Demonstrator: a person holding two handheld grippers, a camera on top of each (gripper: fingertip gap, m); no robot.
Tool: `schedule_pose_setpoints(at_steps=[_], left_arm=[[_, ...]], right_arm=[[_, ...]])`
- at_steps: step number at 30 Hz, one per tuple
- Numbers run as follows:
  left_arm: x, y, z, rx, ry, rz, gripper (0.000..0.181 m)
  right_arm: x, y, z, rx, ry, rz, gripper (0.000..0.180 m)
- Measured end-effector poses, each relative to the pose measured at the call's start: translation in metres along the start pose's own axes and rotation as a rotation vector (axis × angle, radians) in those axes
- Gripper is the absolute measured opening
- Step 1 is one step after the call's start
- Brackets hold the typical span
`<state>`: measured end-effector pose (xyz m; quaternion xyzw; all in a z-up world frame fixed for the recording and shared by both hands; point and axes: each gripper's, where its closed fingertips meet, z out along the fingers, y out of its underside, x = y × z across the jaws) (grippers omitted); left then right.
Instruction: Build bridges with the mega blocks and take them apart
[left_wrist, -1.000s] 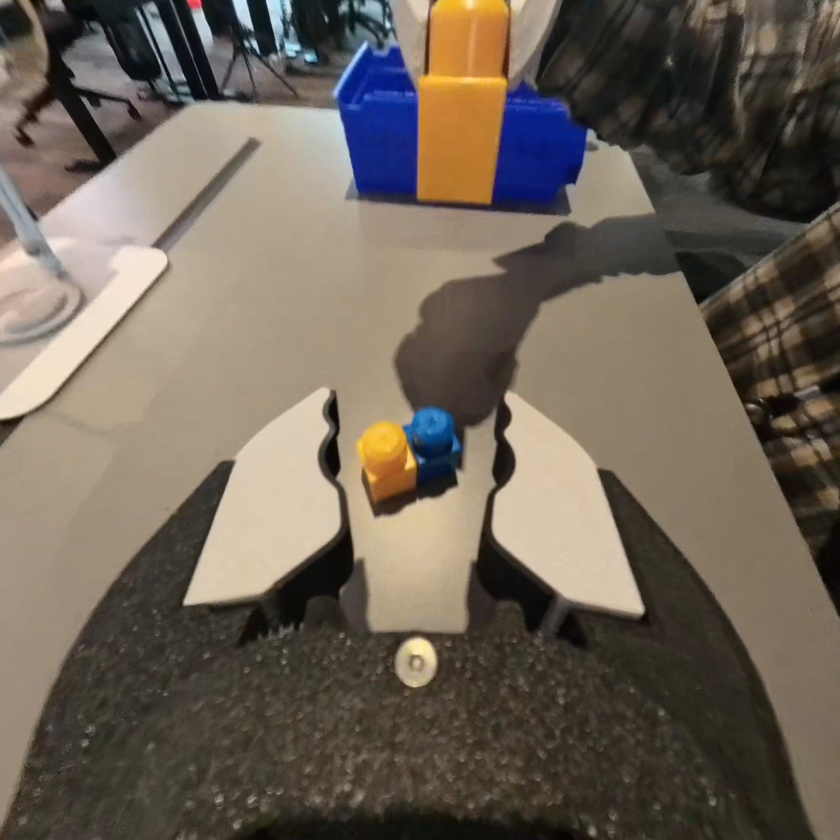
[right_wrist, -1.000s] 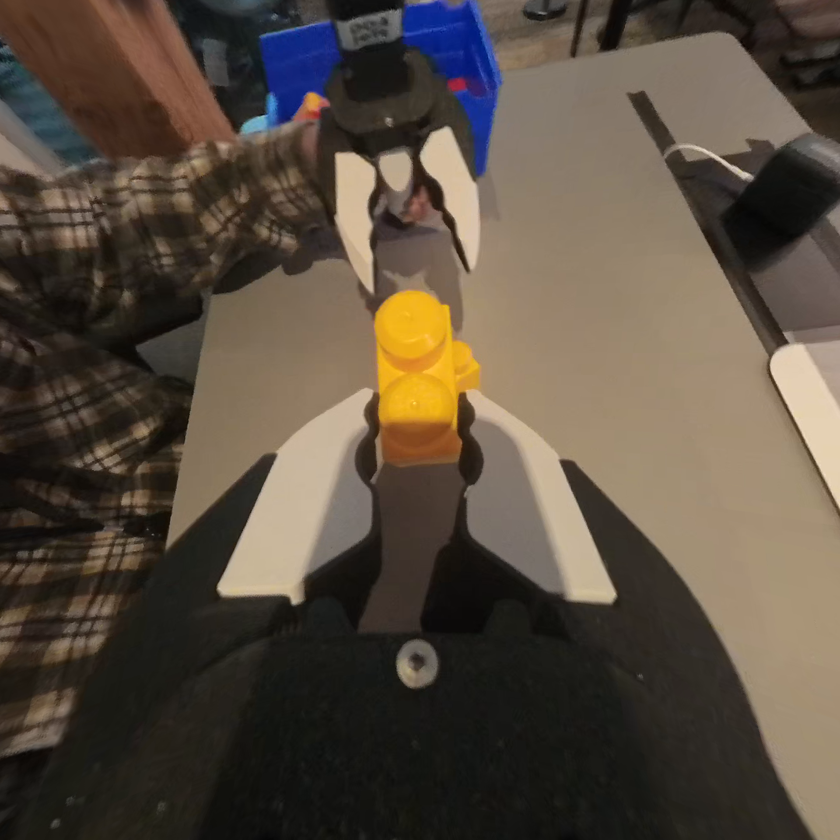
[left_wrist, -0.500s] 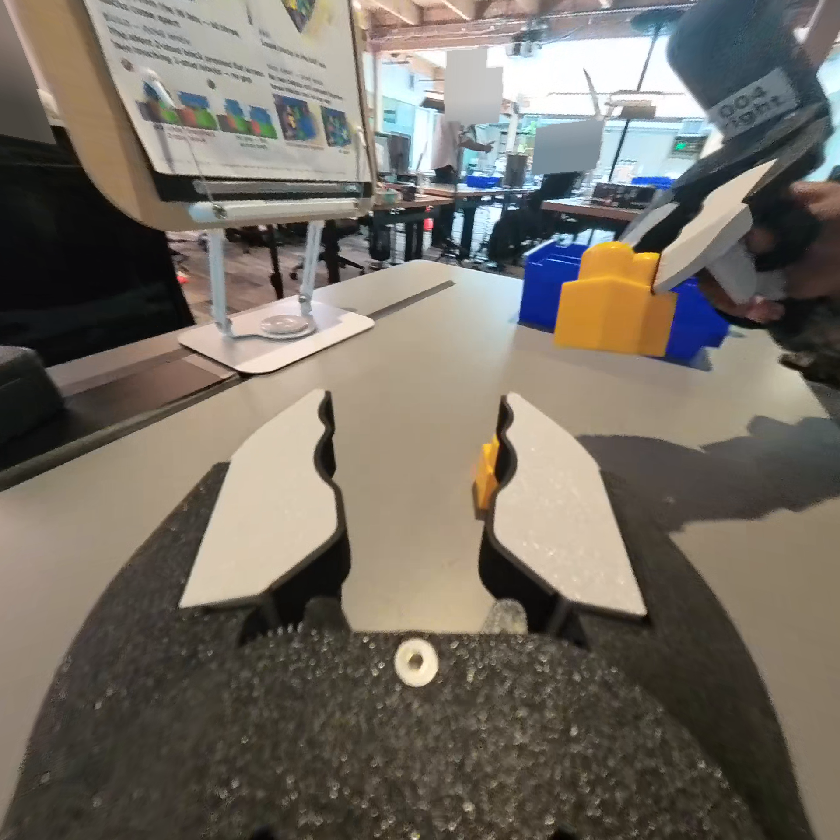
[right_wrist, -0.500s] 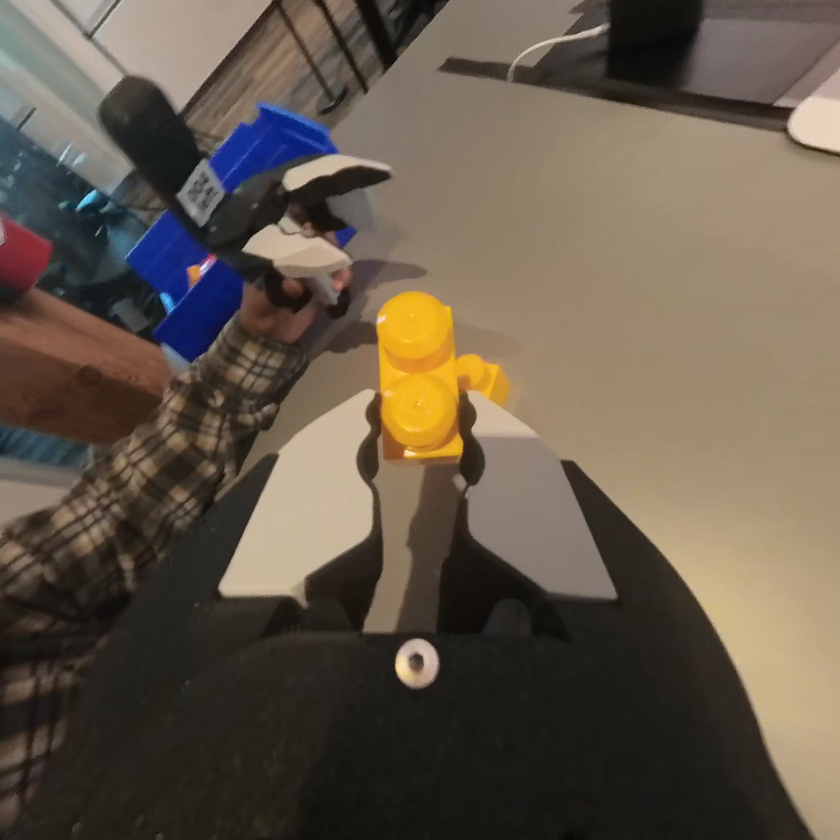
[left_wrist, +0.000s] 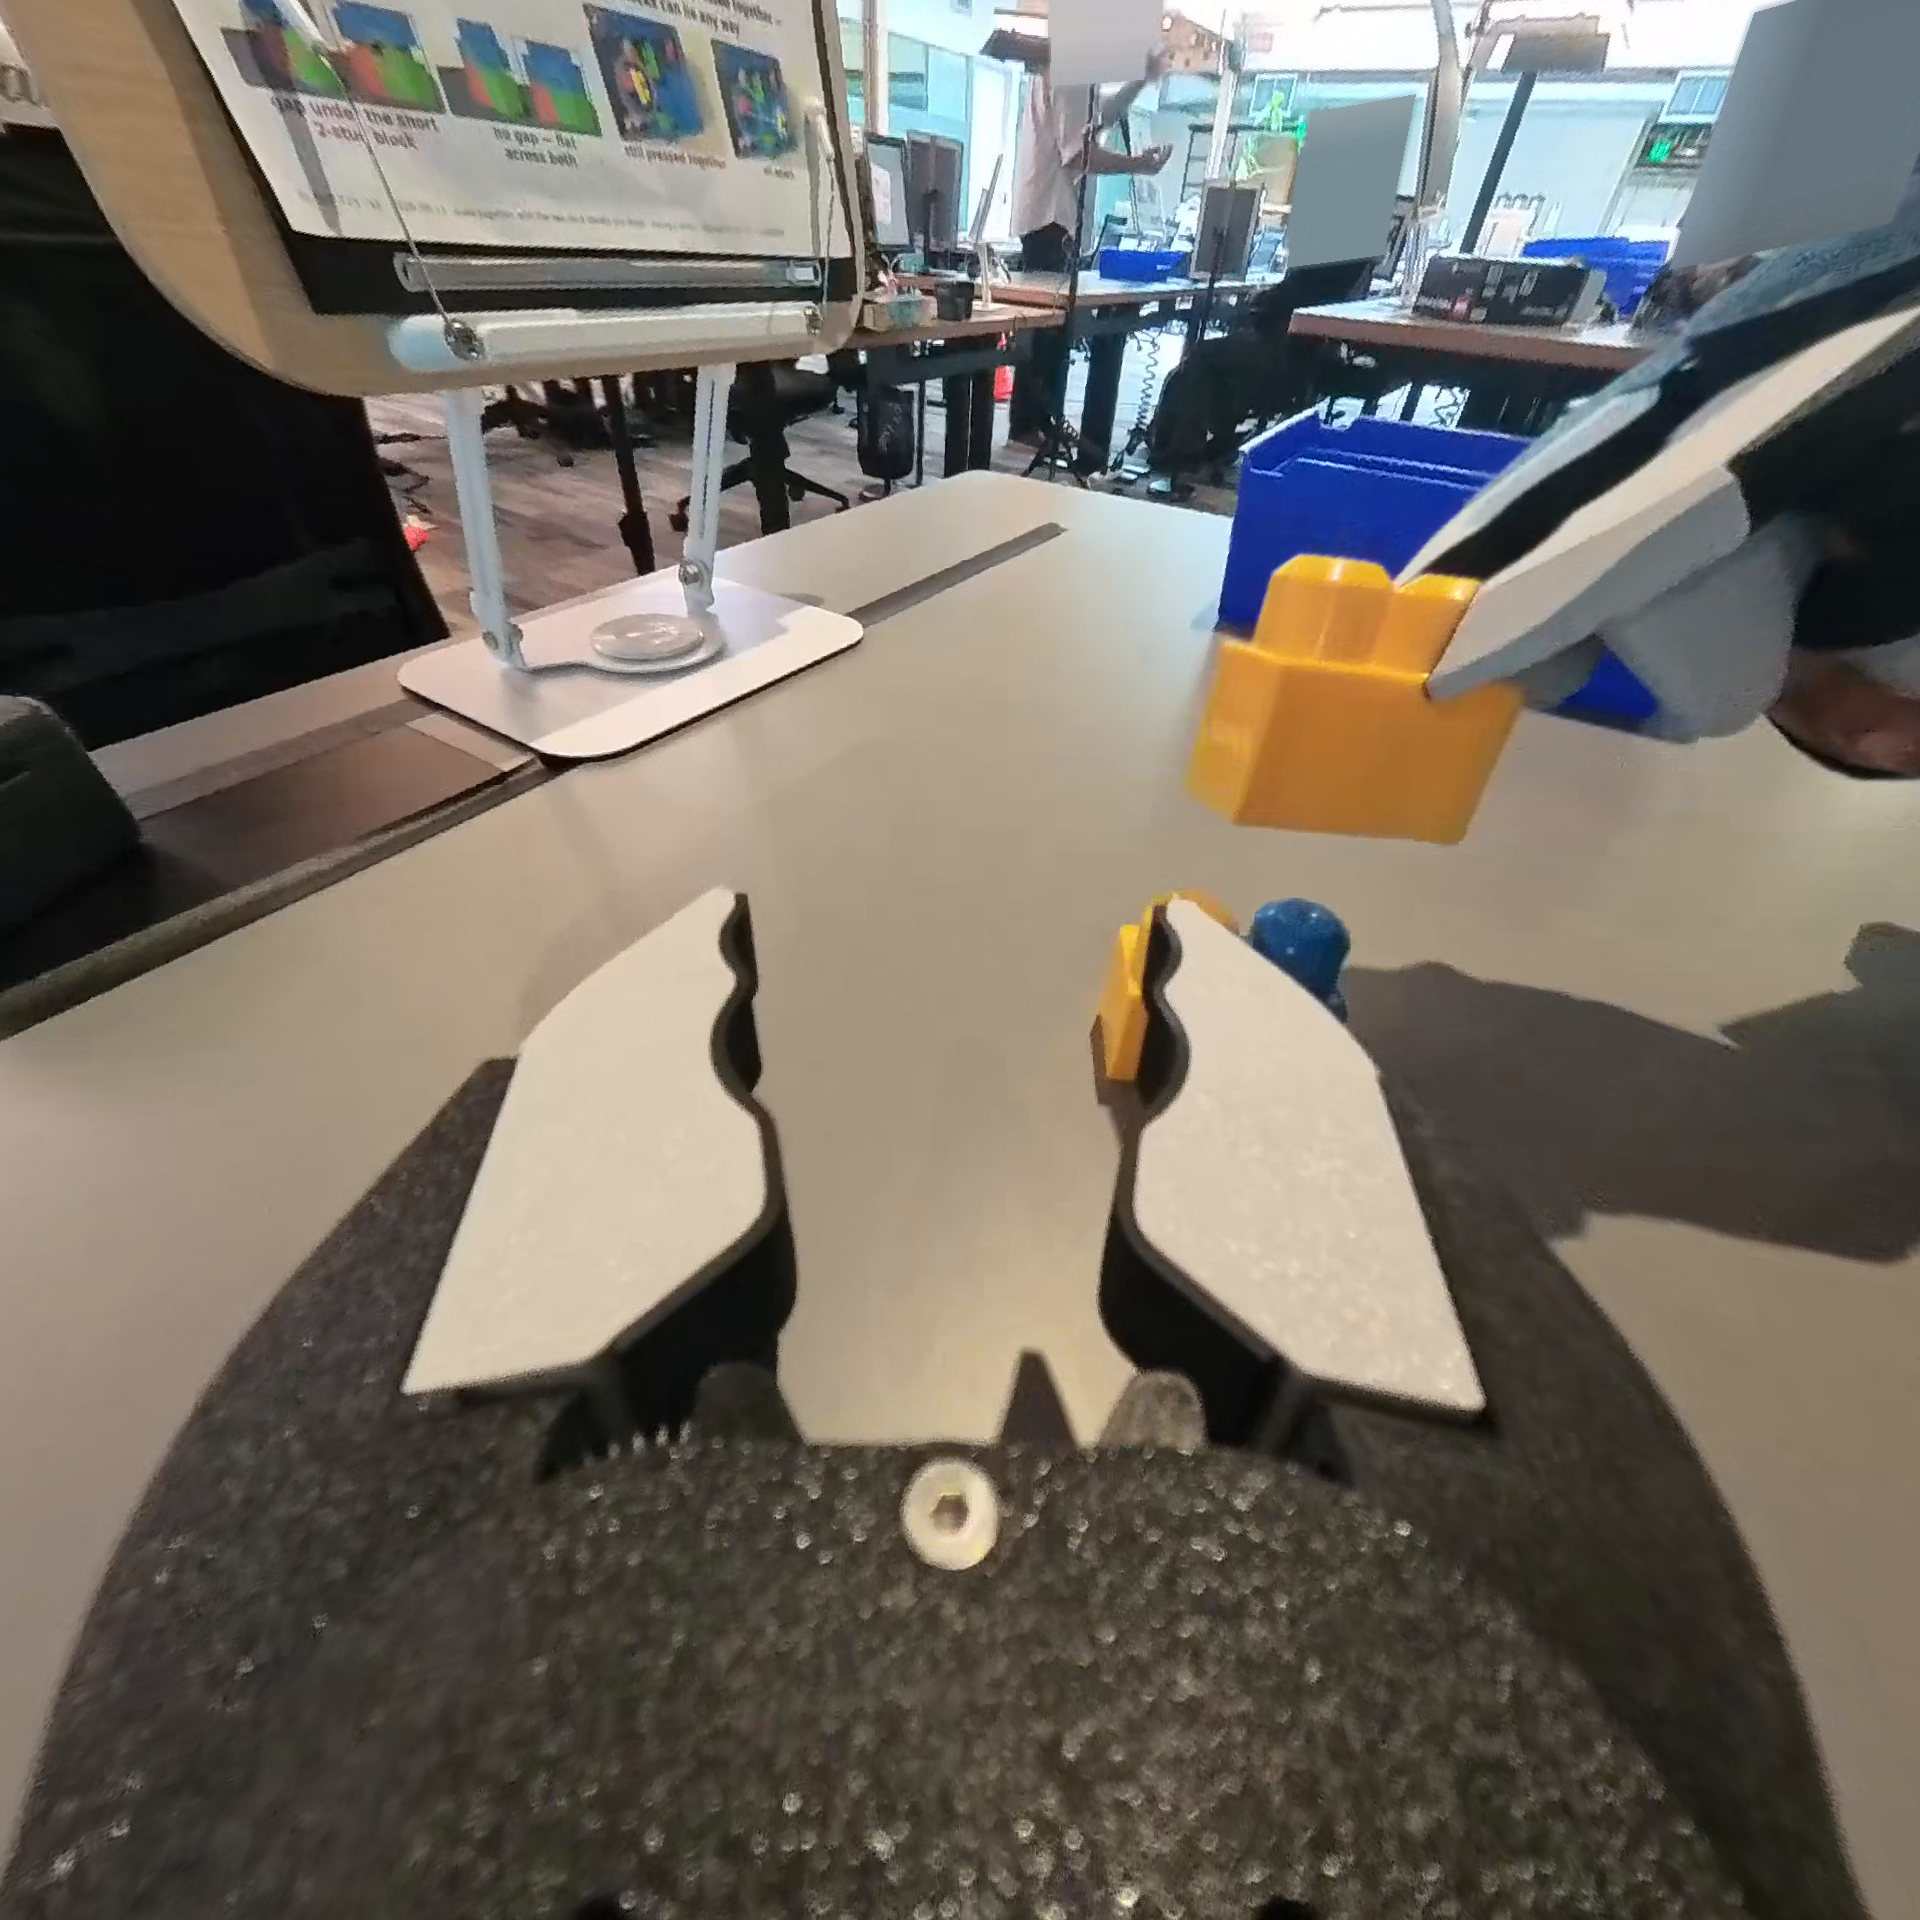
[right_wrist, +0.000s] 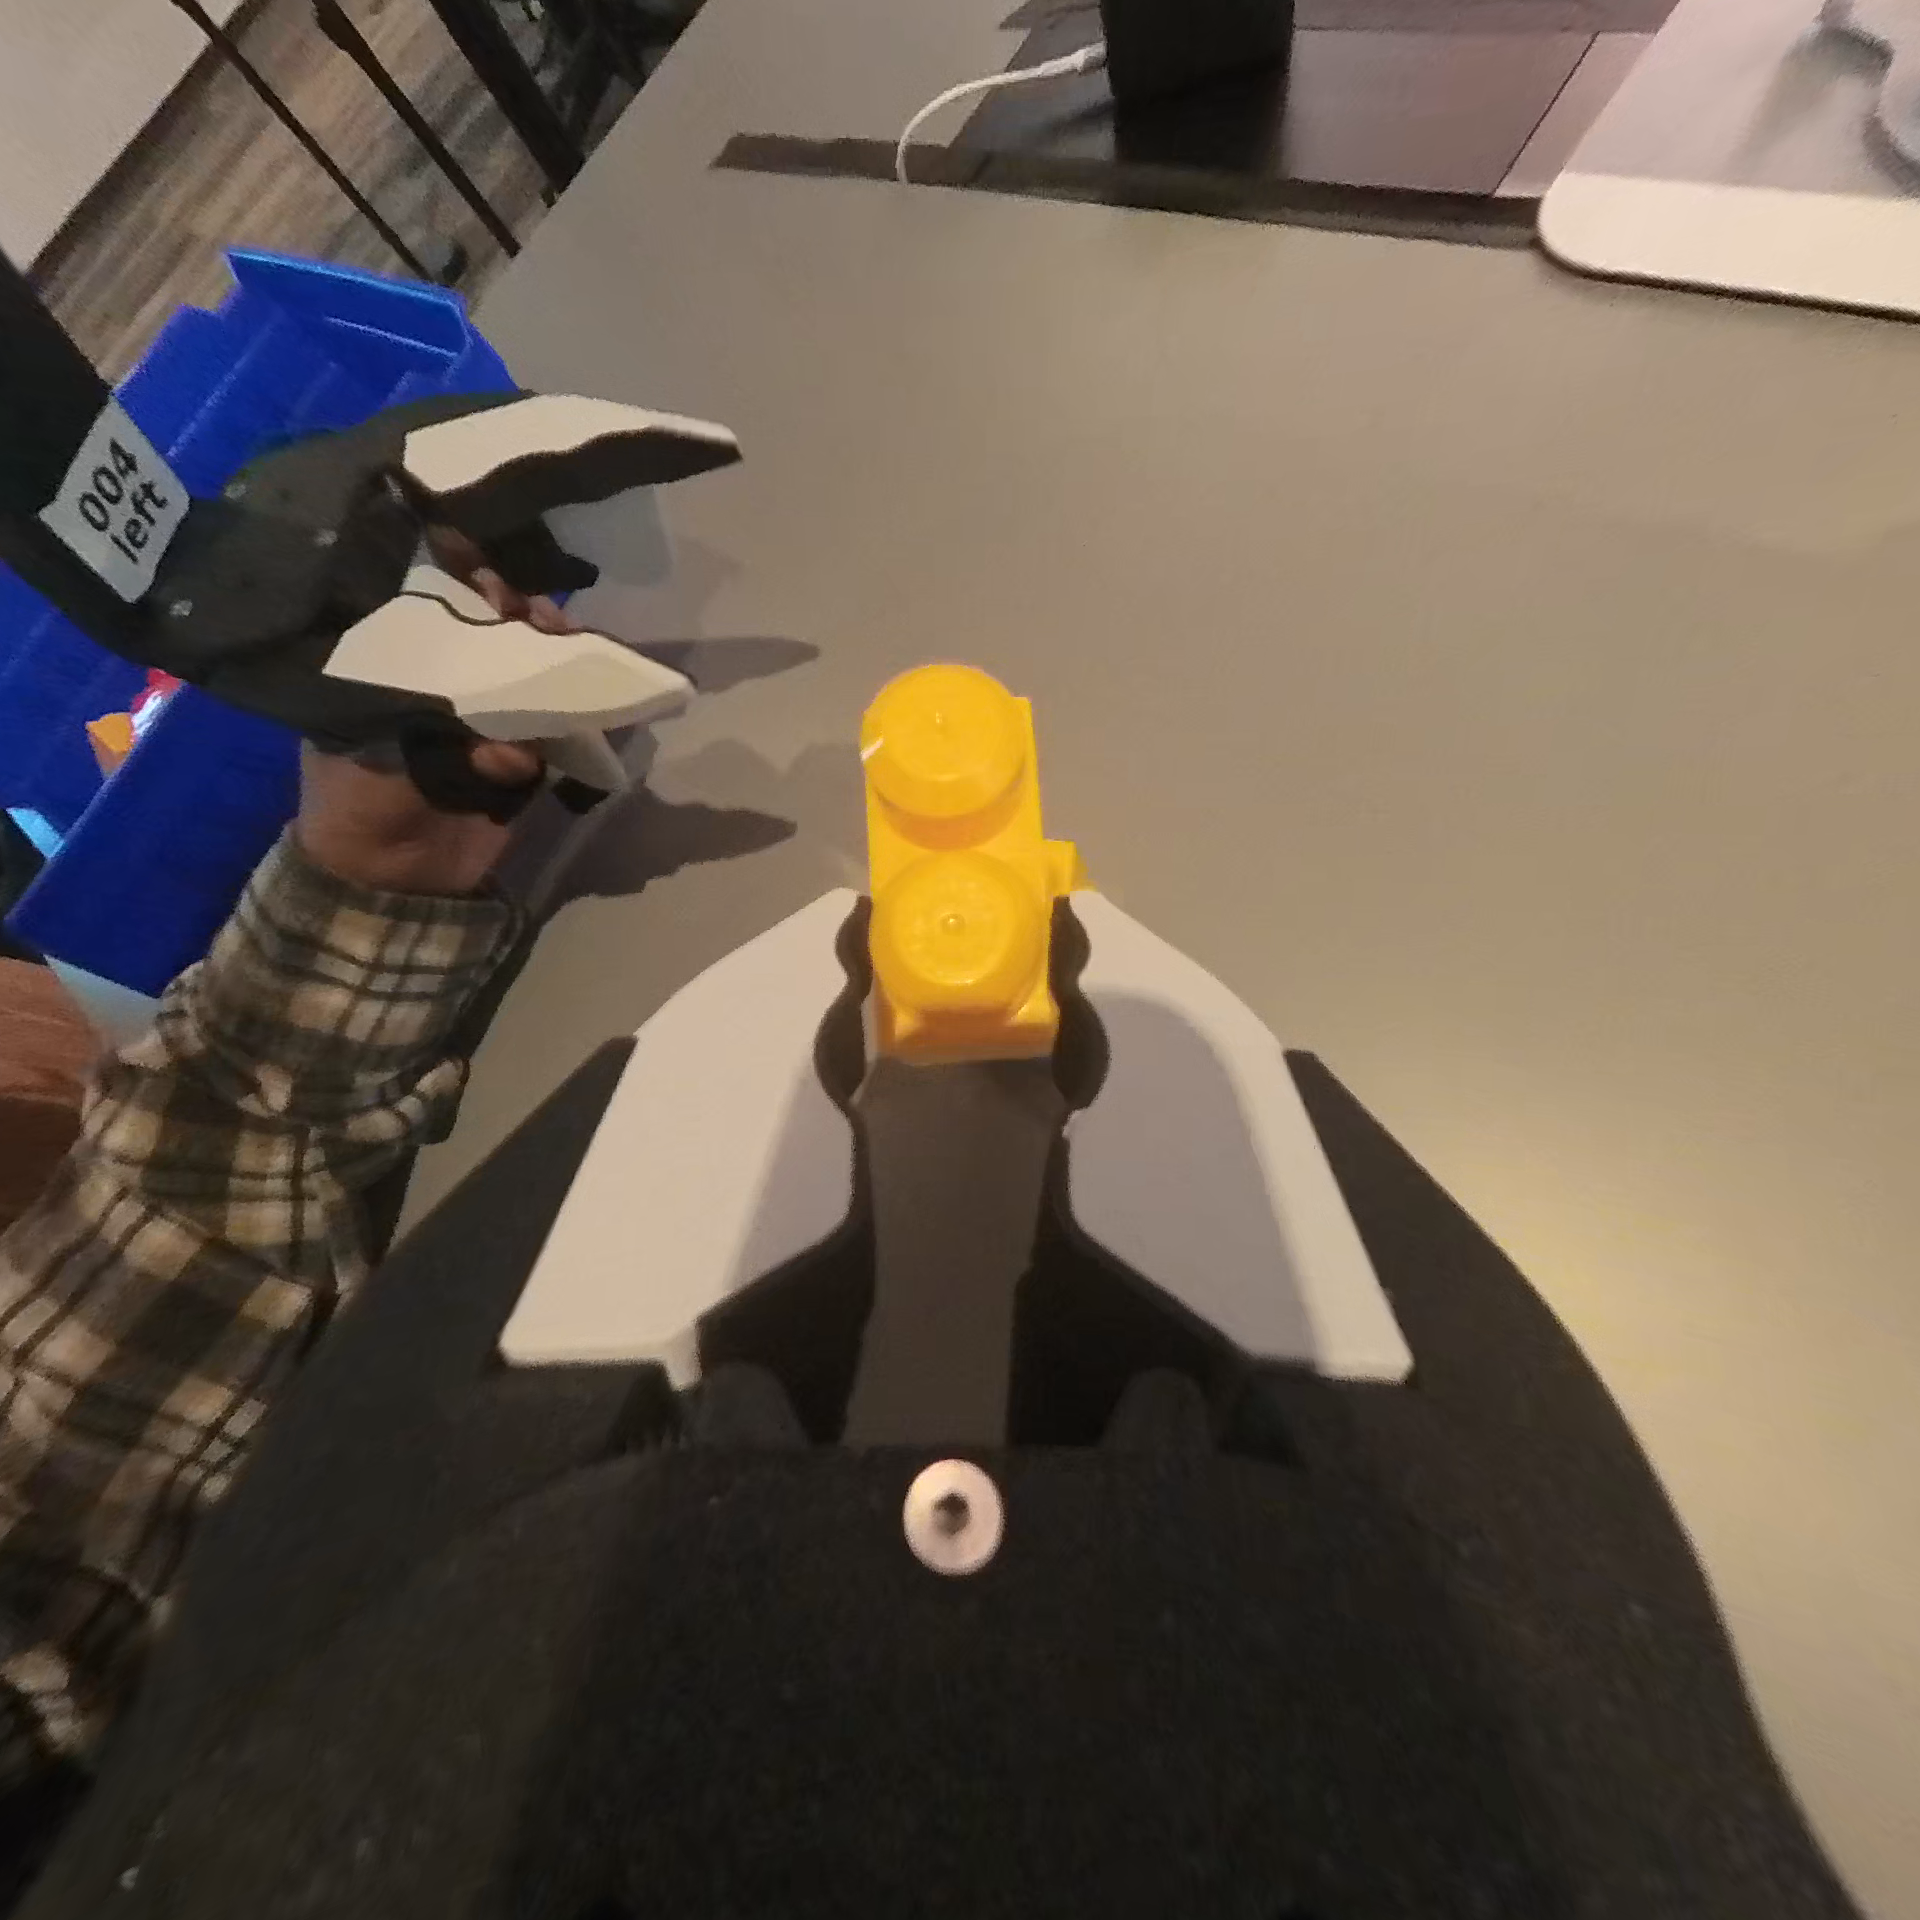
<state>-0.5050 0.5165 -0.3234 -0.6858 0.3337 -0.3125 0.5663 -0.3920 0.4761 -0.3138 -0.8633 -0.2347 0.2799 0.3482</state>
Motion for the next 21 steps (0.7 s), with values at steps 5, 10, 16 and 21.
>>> schedule_pose_setpoints(at_steps=[5, 10, 16, 21], left_arm=[[0.000, -0.001, 0.001, -0.006, -0.010, 0.009, 0.071], [-0.003, 0.002, 0.000, -0.023, -0.022, 0.003, 0.070], [-0.007, -0.002, -0.005, -0.005, -0.040, -0.008, 0.069], [-0.009, -0.001, -0.005, -0.003, -0.043, -0.020, 0.068]], right_arm=[[-0.002, 0.007, 0.014, -0.023, 0.053, -0.003, 0.033], [0.004, 0.012, 0.025, -0.056, 0.103, 0.001, 0.033], [0.006, 0.021, 0.036, -0.117, 0.132, -0.009, 0.033], [0.005, 0.023, 0.038, -0.154, 0.143, -0.048, 0.032]])
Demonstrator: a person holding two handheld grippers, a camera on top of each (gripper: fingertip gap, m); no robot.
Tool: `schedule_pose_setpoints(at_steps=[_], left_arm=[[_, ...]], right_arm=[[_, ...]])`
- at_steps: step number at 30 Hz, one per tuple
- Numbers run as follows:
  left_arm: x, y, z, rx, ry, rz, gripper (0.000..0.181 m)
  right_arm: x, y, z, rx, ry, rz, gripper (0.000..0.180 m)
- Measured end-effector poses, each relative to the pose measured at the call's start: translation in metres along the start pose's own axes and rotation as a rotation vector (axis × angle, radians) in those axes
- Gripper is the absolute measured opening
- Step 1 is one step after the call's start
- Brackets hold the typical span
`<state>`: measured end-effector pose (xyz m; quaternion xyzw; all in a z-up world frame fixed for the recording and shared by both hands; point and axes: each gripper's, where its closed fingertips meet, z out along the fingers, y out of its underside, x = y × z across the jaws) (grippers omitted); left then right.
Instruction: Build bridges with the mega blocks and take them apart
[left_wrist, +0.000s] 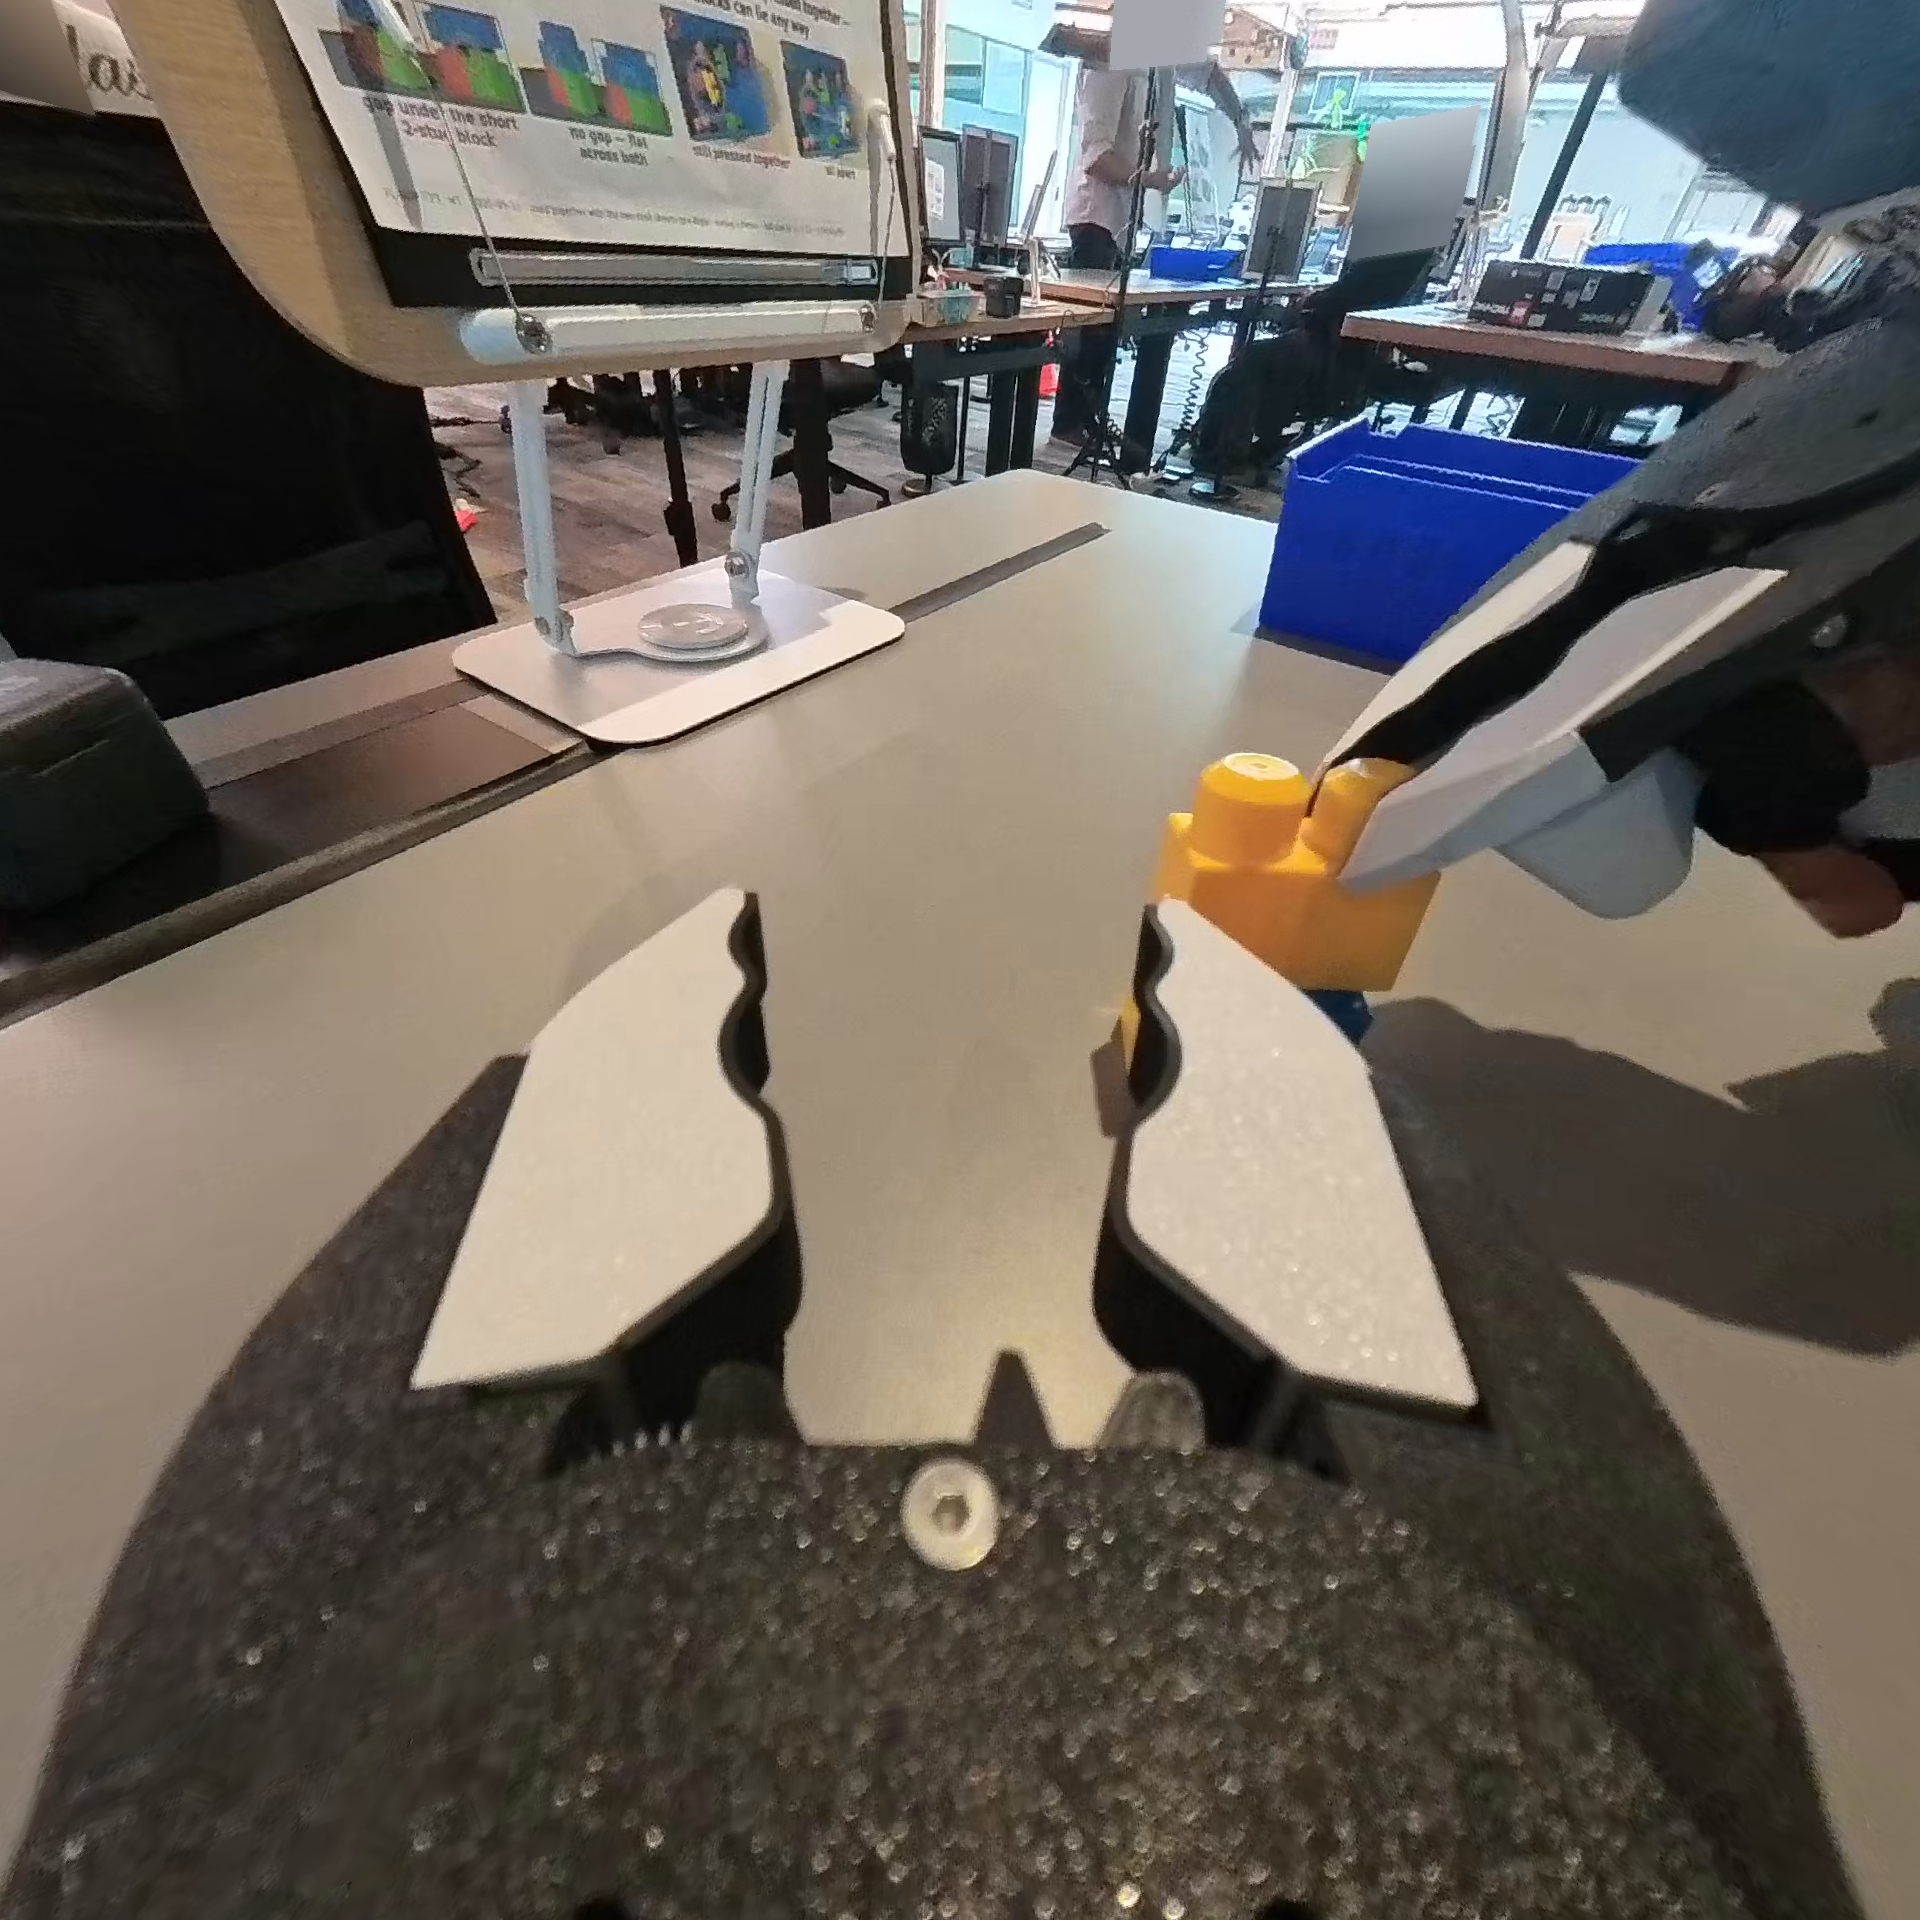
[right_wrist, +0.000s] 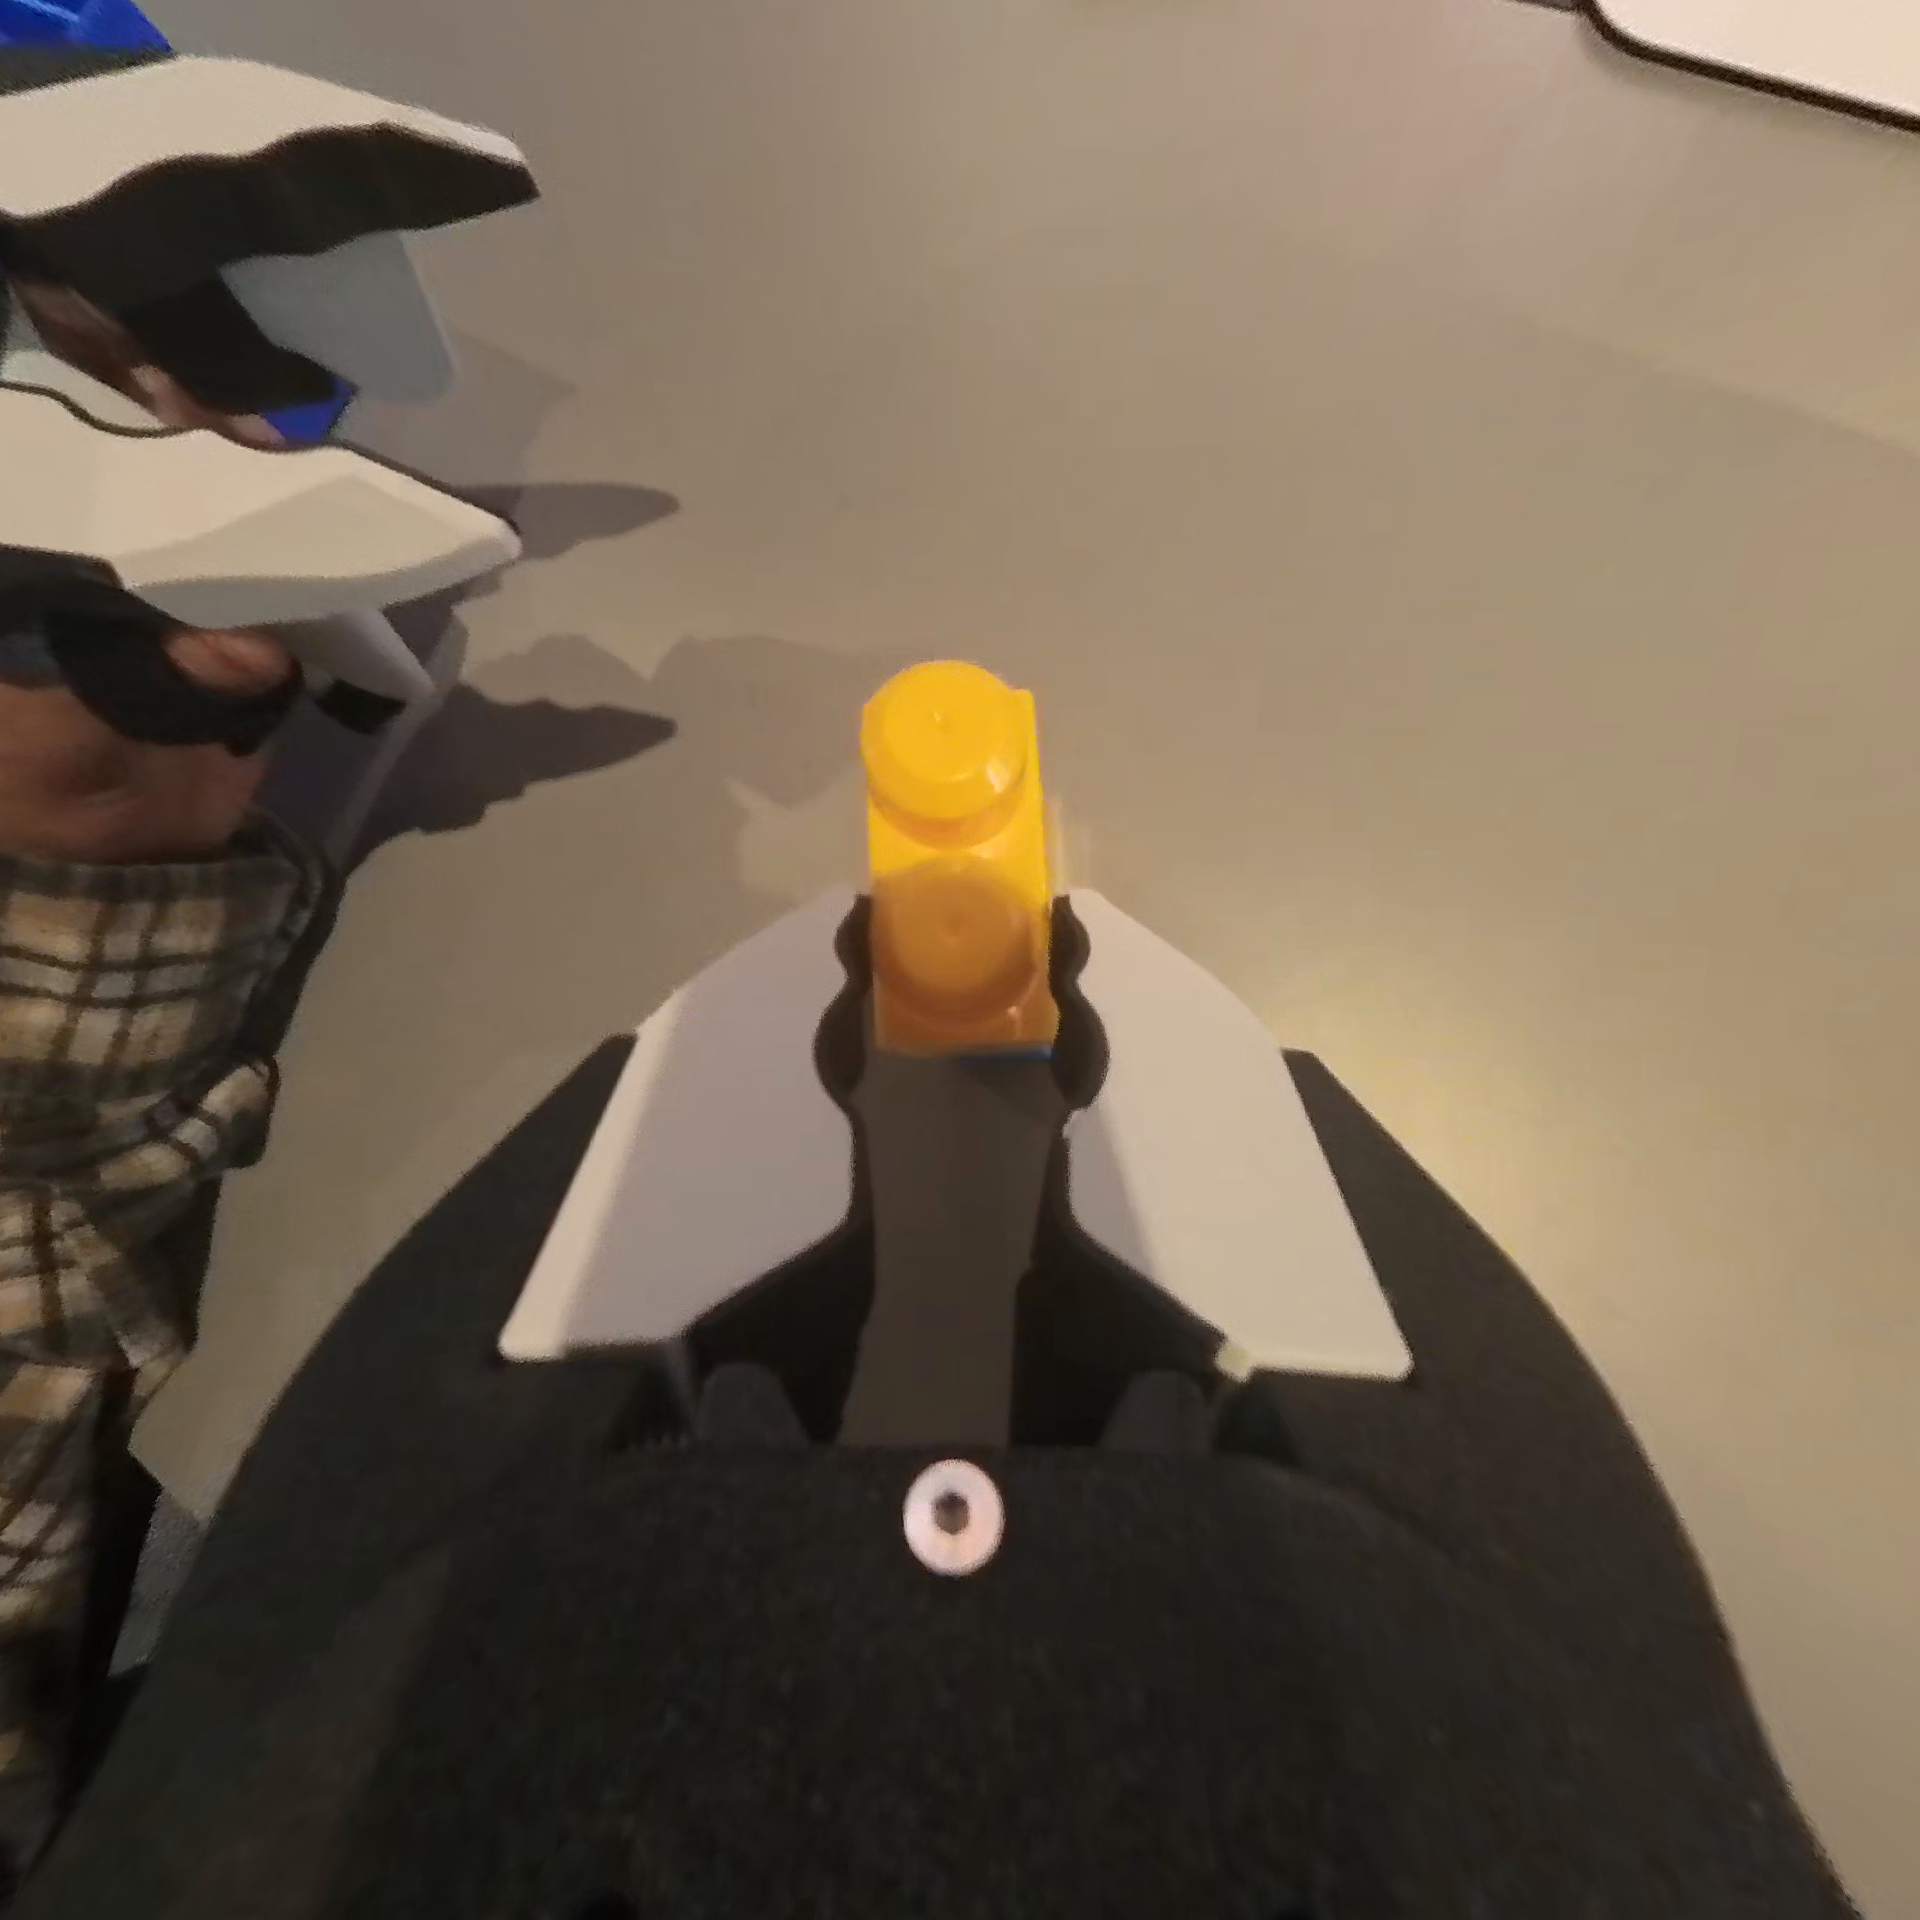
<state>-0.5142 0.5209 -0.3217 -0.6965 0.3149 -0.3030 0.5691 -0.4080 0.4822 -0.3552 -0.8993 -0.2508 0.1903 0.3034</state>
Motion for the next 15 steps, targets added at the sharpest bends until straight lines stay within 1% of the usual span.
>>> schedule_pose_setpoints(at_steps=[8, 15], left_arm=[[0.0018, 0.0051, 0.0043, -0.029, 0.003, 0.004, 0.068], [0.0030, 0.0082, 0.0067, -0.042, 0.014, -0.009, 0.068]], right_arm=[[-0.0023, 0.0040, 0.0018, -0.120, 0.072, -0.104, 0.032], [-0.0017, 0.0086, 0.0035, -0.240, 0.061, -0.103, 0.033]])
